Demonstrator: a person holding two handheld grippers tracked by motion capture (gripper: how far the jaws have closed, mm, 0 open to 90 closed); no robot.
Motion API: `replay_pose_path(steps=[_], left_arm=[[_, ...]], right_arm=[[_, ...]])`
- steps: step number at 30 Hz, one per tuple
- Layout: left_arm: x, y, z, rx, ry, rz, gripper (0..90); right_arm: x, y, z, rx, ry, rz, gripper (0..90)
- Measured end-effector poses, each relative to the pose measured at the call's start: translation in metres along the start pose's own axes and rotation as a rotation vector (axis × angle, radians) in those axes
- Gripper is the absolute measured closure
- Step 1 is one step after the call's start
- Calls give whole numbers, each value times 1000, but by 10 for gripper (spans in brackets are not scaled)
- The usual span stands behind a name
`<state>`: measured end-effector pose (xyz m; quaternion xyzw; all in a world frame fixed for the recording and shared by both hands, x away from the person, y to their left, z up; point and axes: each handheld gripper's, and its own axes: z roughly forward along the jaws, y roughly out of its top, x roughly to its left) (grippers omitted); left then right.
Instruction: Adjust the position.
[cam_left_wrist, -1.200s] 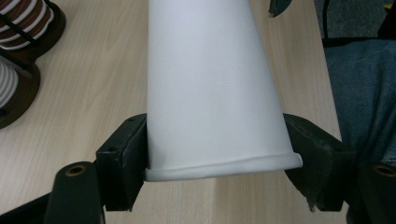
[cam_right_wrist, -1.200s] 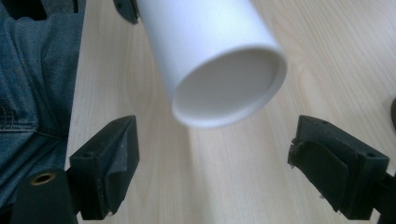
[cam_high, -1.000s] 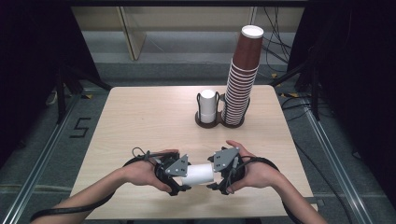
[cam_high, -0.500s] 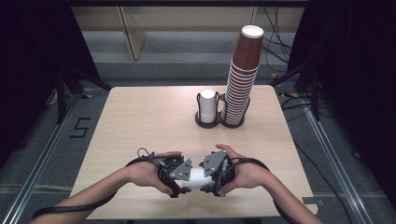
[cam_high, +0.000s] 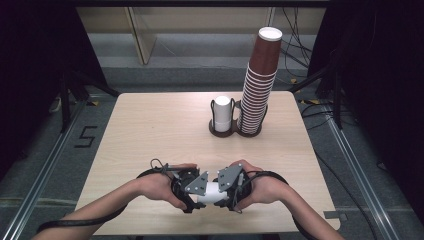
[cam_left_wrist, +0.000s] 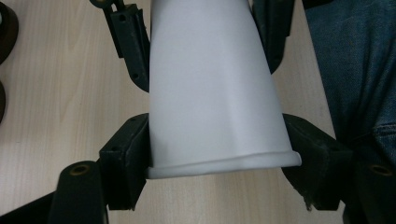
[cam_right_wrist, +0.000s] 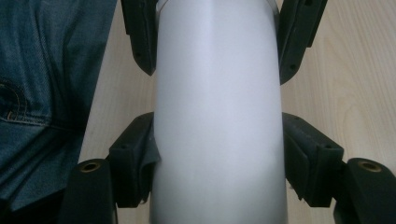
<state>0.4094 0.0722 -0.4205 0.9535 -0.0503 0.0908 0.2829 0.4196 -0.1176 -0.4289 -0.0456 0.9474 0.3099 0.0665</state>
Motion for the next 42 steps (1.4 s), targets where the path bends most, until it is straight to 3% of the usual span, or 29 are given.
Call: replay_pose_path(steps=[4,5,7,11,15,17,18,19,22,24,26,27,28,30,33,34,35,37,39,41,42], left_arm=[[0,0,0,-1,0,-3,287],[0,1,1,-3,1,-6,287],[-1,1,2,-2,2,-6,289],[-1,2,5,-7,3,-16,288],[0,2,8,-1,-4,-26,259],[2,0,9,7,31,-29,145],[2,0,9,7,31,-29,136],[3,-3,8,-3,49,-56,136],[4,-8,6,-17,68,-75,122],[2,-14,5,-66,69,-121,109],[1,-17,3,-90,79,-137,109],[1,-19,2,-96,74,-137,109],[1,-19,2,-96,74,-137,109],[1,-23,0,-114,75,-140,108],[1,-28,-2,-199,82,-198,108],[1,-28,-2,-199,82,-198,111],[2,-31,-2,-270,91,-222,115],[3,-32,-3,-285,98,-226,122],[4,-35,-4,-336,104,-251,125],[5,-36,-6,-332,107,-246,128],[5,-36,-6,-353,101,-258,128]], right_arm=[[1,0,-1,3,-3,9,342],[-1,-1,-1,0,-6,-17,344],[2,-2,-2,16,-8,13,348],[0,-2,-2,17,-6,-29,353],[0,-4,-2,17,8,-9,352],[-1,-6,-3,2,6,-43,352],[-1,-6,-3,2,6,-43,352],[0,-9,-6,-7,-9,-25,352],[-2,-14,-8,-30,-29,-36,352],[-3,-24,-13,-75,-84,-10,351],[-3,-30,-14,-98,-93,27,350],[-3,-33,-16,-120,-120,32,350],[-3,-33,-16,-120,-120,32,350],[-3,-41,-17,-173,-142,68,349],[-2,-46,-18,-221,-175,73,346],[-1,-48,-18,-240,-187,95,346],[0,-50,-18,-262,-197,112,345],[1,-52,-18,-282,-212,122,345],[3,-58,-17,-335,-234,154,344],[3,-60,-17,-349,-239,166,343],[3,-62,-17,-368,-249,164,343]])
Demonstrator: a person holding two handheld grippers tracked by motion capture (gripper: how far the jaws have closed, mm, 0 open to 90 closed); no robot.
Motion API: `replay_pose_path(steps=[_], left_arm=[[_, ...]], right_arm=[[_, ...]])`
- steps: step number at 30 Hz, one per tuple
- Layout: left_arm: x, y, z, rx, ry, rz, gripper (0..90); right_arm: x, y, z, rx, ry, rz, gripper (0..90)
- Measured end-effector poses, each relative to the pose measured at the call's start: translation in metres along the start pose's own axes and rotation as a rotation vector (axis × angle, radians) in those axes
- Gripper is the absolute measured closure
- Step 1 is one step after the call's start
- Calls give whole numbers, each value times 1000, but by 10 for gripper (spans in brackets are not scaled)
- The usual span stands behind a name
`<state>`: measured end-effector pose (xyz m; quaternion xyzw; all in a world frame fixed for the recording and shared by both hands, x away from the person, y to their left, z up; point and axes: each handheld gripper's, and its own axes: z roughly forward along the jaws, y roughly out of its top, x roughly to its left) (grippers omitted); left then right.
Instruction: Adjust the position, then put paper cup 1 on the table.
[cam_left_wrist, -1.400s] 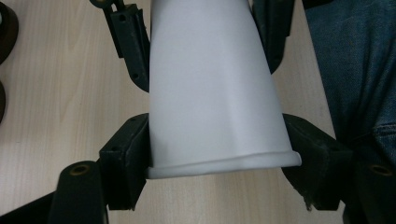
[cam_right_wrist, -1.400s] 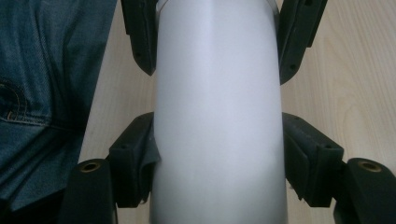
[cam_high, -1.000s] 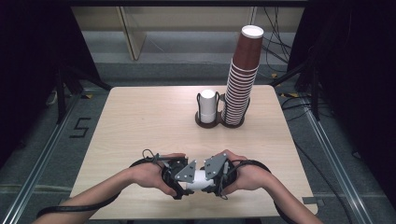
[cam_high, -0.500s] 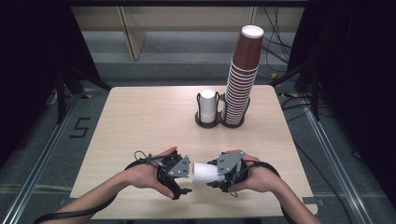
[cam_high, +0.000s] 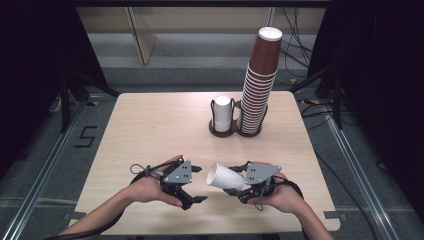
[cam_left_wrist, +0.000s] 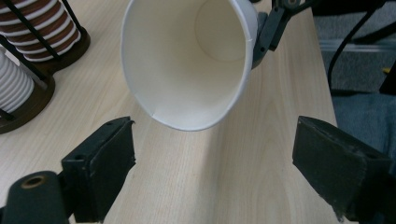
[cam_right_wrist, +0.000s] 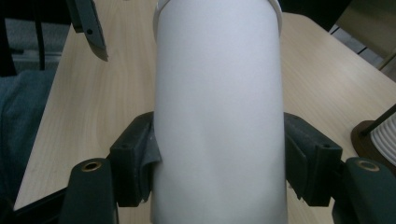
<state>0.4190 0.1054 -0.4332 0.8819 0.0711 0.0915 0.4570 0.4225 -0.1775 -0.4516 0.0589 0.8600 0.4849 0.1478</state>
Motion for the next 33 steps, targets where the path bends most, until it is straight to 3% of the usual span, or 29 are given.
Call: replay_pose_path(steps=[1,2,4,6,7,10,11,17,25,31,32,33], left_arm=[[1,0,-1,-3,5,-1,127],[2,1,-2,-25,4,-17,127],[3,2,-4,-47,5,-30,127],[4,2,-4,-58,4,-37,126],[5,3,-5,-66,7,-42,124],[7,5,-6,-86,1,-62,107],[7,7,-7,-87,8,-69,101],[8,10,-11,-108,3,-93,68],[12,12,-14,-127,4,-124,47],[15,14,-9,-133,-22,-141,38],[15,14,-9,-133,-22,-141,37],[15,17,-6,-126,-38,-134,35]], right_arm=[[0,-4,-3,-31,-13,28,343],[-2,-5,-3,-48,-18,21,344],[-1,-8,-6,-71,-25,71,343],[-2,-9,-7,-82,-42,58,343],[-1,-11,-9,-89,-41,78,343],[-2,-12,-9,-106,-56,76,343],[0,-12,-10,-107,-51,104,343],[0,-9,-9,-111,-60,82,342],[3,-8,-5,-118,-51,88,342],[4,-8,-2,-122,-35,68,341],[6,-8,-3,-118,-26,83,341],[5,-8,-3,-120,-31,55,341]])
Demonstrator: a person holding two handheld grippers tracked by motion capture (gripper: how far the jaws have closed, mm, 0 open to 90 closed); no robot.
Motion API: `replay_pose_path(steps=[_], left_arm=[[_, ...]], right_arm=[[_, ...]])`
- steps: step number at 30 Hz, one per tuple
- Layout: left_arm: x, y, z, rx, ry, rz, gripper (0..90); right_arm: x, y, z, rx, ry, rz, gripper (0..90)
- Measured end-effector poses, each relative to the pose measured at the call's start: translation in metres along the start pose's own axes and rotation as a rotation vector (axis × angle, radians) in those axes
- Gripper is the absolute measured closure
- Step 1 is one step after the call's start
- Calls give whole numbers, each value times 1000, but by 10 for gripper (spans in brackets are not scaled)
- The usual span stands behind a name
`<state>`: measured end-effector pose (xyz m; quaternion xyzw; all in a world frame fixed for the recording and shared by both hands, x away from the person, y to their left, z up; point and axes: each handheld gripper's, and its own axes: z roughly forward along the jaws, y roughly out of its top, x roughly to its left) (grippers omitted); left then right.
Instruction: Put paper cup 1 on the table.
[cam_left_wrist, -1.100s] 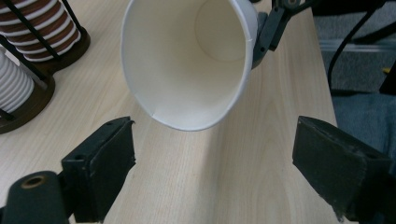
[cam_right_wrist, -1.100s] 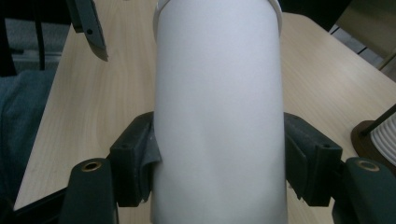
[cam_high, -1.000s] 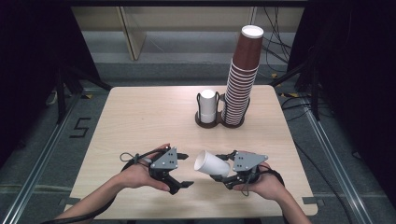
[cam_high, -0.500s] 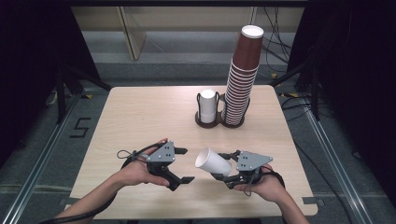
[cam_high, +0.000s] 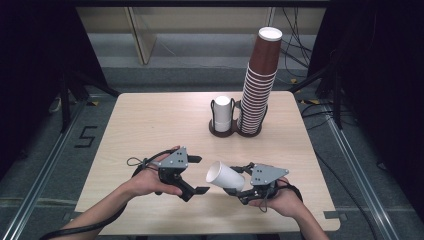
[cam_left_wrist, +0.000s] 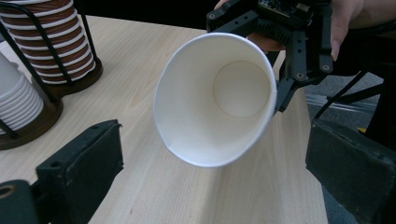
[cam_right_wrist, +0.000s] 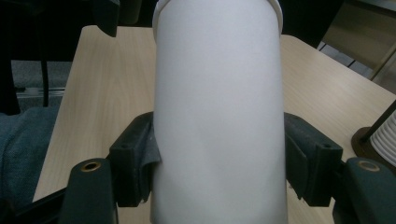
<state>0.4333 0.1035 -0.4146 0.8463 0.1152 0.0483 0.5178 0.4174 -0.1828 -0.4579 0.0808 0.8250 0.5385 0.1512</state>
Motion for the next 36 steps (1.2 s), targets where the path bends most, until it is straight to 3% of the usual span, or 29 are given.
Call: replay_pose_path(steps=[1,4,6,9,13,16,17,20,27,36], left_arm=[[0,0,2,-7,-8,1,32],[2,3,5,-1,-18,-6,31],[2,5,8,12,-23,4,32],[0,8,10,-3,-39,9,32],[-2,11,11,-1,-44,9,34],[-3,11,11,-11,-56,6,33],[-4,11,10,-5,-50,6,32],[-4,11,9,-3,-57,8,31],[-1,9,11,2,-69,-3,34],[-2,6,14,13,-81,-1,121]], right_arm=[[3,1,0,-2,4,21,341],[3,3,-2,-8,11,19,341],[2,4,-2,-16,6,-13,341],[4,7,-2,-14,15,0,341],[6,10,1,-11,22,-30,341],[10,13,4,-20,32,-29,341],[12,13,3,-14,32,-6,341],[11,16,6,-31,32,-57,342],[12,18,8,-31,51,-64,342],[13,18,7,-43,57,-44,342]])
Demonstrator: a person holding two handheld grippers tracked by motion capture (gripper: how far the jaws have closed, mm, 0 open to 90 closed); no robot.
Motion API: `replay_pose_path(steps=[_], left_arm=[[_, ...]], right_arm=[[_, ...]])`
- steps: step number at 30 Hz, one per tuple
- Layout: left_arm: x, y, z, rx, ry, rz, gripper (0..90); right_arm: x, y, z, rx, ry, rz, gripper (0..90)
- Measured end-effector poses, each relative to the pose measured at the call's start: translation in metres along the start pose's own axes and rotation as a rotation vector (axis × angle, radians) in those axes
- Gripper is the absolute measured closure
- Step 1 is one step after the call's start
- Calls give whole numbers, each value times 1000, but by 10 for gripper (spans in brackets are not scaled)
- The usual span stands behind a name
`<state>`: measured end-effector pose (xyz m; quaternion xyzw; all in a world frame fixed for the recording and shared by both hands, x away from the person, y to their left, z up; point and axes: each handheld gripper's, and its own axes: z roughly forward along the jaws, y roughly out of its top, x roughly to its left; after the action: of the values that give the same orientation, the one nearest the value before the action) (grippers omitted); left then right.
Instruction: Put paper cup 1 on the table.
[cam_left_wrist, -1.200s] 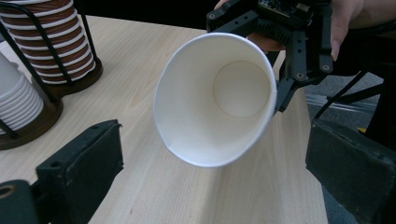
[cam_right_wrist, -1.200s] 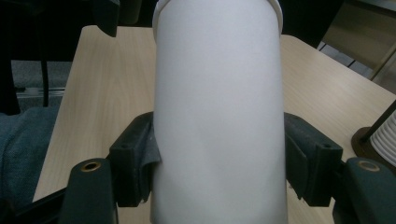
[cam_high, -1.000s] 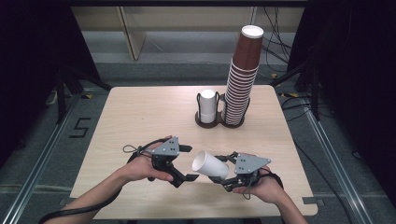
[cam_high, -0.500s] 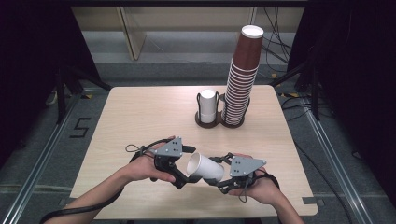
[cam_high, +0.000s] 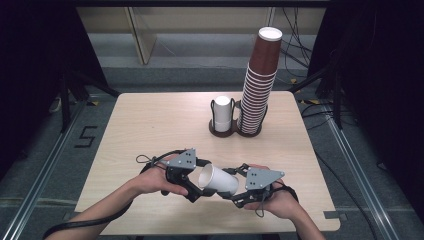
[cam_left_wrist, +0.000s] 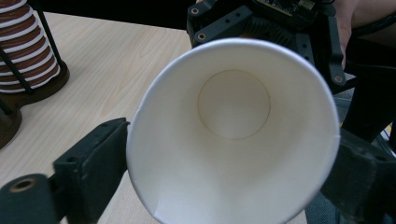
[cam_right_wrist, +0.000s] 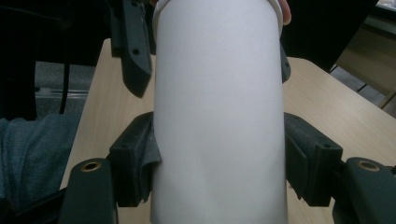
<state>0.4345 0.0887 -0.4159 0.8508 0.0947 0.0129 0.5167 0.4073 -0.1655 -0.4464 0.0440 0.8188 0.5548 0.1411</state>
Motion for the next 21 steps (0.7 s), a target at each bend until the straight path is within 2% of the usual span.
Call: replay_pose_path(steps=[3,7,11,12,14,16,18,21], left_arm=[[0,-1,0,-1,-7,4,167],[1,-1,1,-6,-13,13,178],[-1,0,0,3,-6,32,197],[-2,1,0,13,-4,50,203],[-3,2,0,16,1,61,213],[-5,5,1,32,10,104,223],[-7,7,1,47,13,129,233],[-7,8,1,53,17,147,242]], right_arm=[[-1,0,0,-4,-2,-9,342],[-1,-1,0,-3,3,-4,341],[-1,-1,2,-1,8,16,332],[-1,-2,2,8,15,29,326],[-1,-2,4,15,11,30,323],[0,-2,5,29,16,39,323],[0,-2,7,41,19,36,324],[-1,-2,8,47,13,26,325]])
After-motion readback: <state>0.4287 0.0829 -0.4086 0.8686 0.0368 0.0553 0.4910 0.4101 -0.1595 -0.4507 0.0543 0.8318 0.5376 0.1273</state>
